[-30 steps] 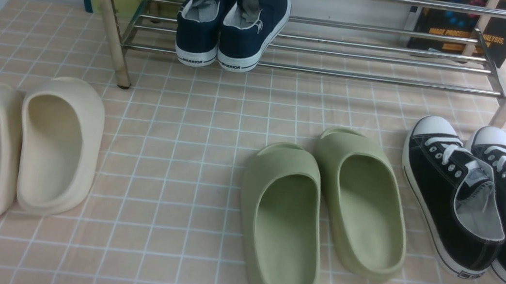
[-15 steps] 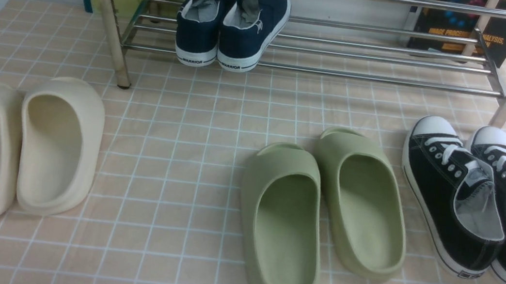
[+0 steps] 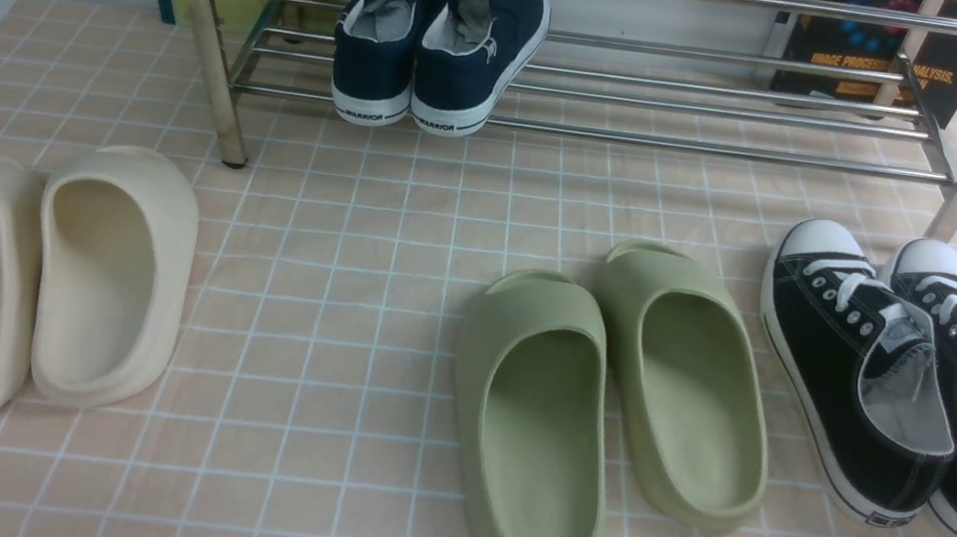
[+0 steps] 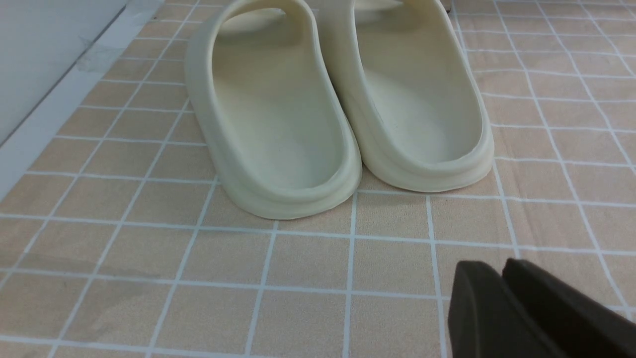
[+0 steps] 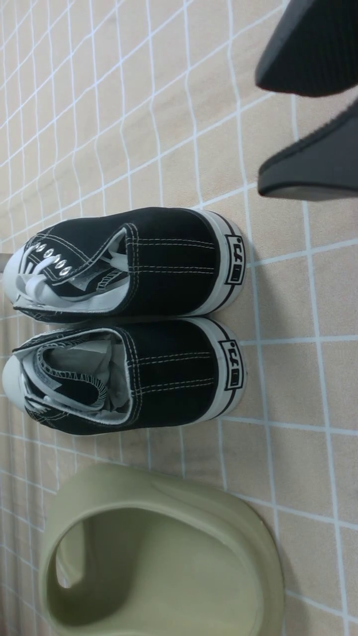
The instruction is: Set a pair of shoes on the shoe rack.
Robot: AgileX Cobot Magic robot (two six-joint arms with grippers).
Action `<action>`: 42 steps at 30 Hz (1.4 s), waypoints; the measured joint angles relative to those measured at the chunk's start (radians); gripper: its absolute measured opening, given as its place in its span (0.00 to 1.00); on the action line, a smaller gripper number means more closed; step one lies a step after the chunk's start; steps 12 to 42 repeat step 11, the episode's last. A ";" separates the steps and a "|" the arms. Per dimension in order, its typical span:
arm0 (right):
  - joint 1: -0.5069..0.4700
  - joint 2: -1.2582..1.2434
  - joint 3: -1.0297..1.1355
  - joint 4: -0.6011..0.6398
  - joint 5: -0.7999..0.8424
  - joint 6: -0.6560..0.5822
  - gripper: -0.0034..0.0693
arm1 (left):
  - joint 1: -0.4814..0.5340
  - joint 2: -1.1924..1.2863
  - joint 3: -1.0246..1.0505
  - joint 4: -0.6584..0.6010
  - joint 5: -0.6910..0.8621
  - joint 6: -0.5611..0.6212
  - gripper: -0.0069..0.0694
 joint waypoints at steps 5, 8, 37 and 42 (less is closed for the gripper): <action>0.000 0.000 0.000 0.000 0.000 0.000 0.38 | 0.000 0.000 0.000 0.001 0.000 0.000 0.22; 0.000 0.000 0.000 0.000 0.000 0.000 0.38 | 0.000 0.000 0.000 0.001 0.000 0.000 0.22; 0.000 0.000 0.000 0.000 0.000 0.000 0.38 | 0.000 0.000 0.000 0.001 0.000 0.000 0.23; 0.000 0.000 0.000 0.000 0.000 0.000 0.38 | 0.000 0.000 0.000 0.001 0.000 0.000 0.23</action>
